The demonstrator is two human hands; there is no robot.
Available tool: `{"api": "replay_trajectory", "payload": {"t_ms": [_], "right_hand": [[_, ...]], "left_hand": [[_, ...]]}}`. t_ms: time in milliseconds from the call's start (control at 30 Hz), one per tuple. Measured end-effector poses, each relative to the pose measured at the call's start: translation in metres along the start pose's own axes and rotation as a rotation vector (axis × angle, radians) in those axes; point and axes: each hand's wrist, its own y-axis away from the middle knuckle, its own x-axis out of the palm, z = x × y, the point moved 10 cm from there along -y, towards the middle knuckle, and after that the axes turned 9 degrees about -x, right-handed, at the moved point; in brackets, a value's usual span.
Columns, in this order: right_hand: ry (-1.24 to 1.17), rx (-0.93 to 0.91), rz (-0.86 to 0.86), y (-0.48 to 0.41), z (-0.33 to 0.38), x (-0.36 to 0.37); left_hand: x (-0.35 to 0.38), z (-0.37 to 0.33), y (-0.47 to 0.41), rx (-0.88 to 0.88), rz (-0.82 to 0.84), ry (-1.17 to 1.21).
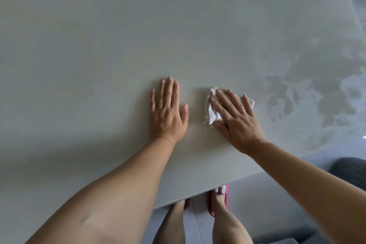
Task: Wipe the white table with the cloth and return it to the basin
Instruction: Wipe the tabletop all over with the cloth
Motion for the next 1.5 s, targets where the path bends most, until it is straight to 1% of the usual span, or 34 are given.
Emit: {"api": "replay_trajectory", "payload": {"t_ms": [67, 100, 133, 167, 200, 233, 300, 367, 400, 433, 467, 533, 600, 633, 667, 733, 767, 833, 867, 900, 933, 1000, 1033, 1067, 1100, 1133, 1167, 1233, 1267, 1300, 1333, 1400, 1467, 1500], "right_hand": [[-0.055, 0.222, -0.005, 0.004, -0.044, -0.006], [-0.100, 0.349, -0.024, 0.007, -0.053, -0.007], [-0.145, 0.461, -0.051, 0.010, -0.047, -0.005], [-0.173, 0.528, -0.067, 0.014, -0.031, 0.000], [-0.184, 0.517, -0.069, 0.017, -0.005, 0.004], [-0.180, 0.432, -0.063, 0.019, 0.025, 0.008], [-0.126, 0.131, -0.031, 0.031, 0.075, 0.014], [-0.055, -0.145, 0.005, 0.040, 0.077, 0.013], [-0.021, -0.208, 0.015, 0.043, 0.065, 0.012], [-0.008, -0.205, 0.015, 0.046, 0.046, 0.009], [-0.027, -0.130, 0.010, 0.047, 0.023, 0.006], [-0.114, 0.149, -0.020, 0.050, -0.017, 0.002], [-0.197, 0.403, -0.072, 0.059, -0.016, 0.006], [-0.215, 0.450, -0.073, 0.063, 0.001, 0.011], [-0.215, 0.410, -0.064, 0.066, 0.027, 0.016], [-0.158, 0.163, -0.017, 0.075, 0.088, 0.023], [-0.120, 0.032, -0.002, 0.082, 0.106, 0.024], [-0.059, -0.177, 0.001, 0.090, 0.102, 0.022], [-0.029, -0.228, -0.005, 0.093, 0.089, 0.020], [-0.013, -0.227, -0.013, 0.097, 0.070, 0.017], [-0.026, -0.172, -0.024, 0.100, 0.047, 0.013], [-0.101, 0.047, -0.044, 0.106, 0.006, 0.009], [-0.143, 0.178, -0.058, 0.110, -0.001, 0.010], [-0.175, 0.305, -0.071, 0.113, 0.002, 0.012], [-0.196, 0.380, -0.073, 0.116, 0.016, 0.016], [-0.201, 0.364, -0.067, 0.116, 0.039, 0.021], [-0.182, 0.262, -0.048, 0.115, 0.067, 0.025], [-0.085, -0.044, 0.005, 0.119, 0.108, 0.029], [-0.048, -0.169, 0.011, 0.122, 0.106, 0.028], [-0.035, -0.239, 0.004, 0.125, 0.091, 0.026], [-0.033, -0.250, 0.000, 0.128, 0.070, 0.023], [-0.040, -0.136, -0.025, 0.138, 0.014, 0.014], [-0.099, 0.066, -0.031, 0.148, -0.034, 0.009], [-0.139, 0.196, -0.045, 0.152, -0.045, 0.008]], "left_hand": [[0.000, 0.000, 0.000, -0.003, -0.013, -0.005], [0.000, 0.000, 0.000, -0.005, -0.017, -0.006], [0.000, 0.000, 0.000, -0.006, -0.019, -0.006], [0.000, 0.000, 0.000, -0.008, -0.019, -0.007], [0.001, -0.001, 0.000, -0.010, -0.020, -0.010], [0.001, -0.001, 0.000, -0.011, -0.021, -0.016], [0.000, -0.001, -0.001, -0.017, -0.022, -0.032], [0.000, 0.001, -0.001, -0.021, -0.021, -0.047], [0.000, 0.001, -0.001, -0.022, -0.015, -0.054], [0.002, 0.000, 0.000, -0.023, -0.006, -0.062], [0.003, 0.000, 0.001, -0.023, 0.000, -0.074], [0.006, -0.002, 0.001, -0.019, 0.012, -0.096], [0.005, 0.000, 0.000, -0.034, 0.018, -0.105], [0.002, 0.002, 0.001, -0.061, 0.000, -0.098], [-0.002, 0.004, 0.006, -0.101, -0.028, -0.084], [-0.009, 0.006, 0.025, -0.192, -0.091, -0.033], [-0.008, 0.004, 0.038, -0.223, -0.099, -0.006], [0.001, -0.001, 0.063, -0.238, -0.069, 0.018], [0.005, -0.002, 0.071, -0.236, -0.055, 0.016], [0.008, -0.001, 0.076, -0.233, -0.052, 0.010], [0.010, 0.000, 0.077, -0.232, -0.057, 0.003], [0.011, 0.002, 0.076, -0.237, -0.084, -0.008], [0.011, 0.003, 0.076, -0.238, -0.098, -0.009], [0.012, 0.003, 0.076, -0.237, -0.103, -0.006], [0.013, 0.002, 0.077, -0.233, -0.104, -0.003], [0.013, 0.002, 0.078, -0.229, -0.105, -0.002], [0.013, 0.002, 0.078, -0.227, -0.105, -0.003], [0.012, 0.003, 0.077, -0.230, -0.101, -0.005], [0.011, 0.003, 0.077, -0.232, -0.102, -0.007], [0.010, 0.003, 0.077, -0.233, -0.106, -0.010], [0.009, 0.003, 0.077, -0.233, -0.110, -0.012], [0.009, 0.003, 0.077, -0.237, -0.114, -0.012], [0.010, 0.004, 0.077, -0.244, -0.116, -0.017], [0.010, 0.004, 0.077, -0.247, -0.119, -0.020]]}}
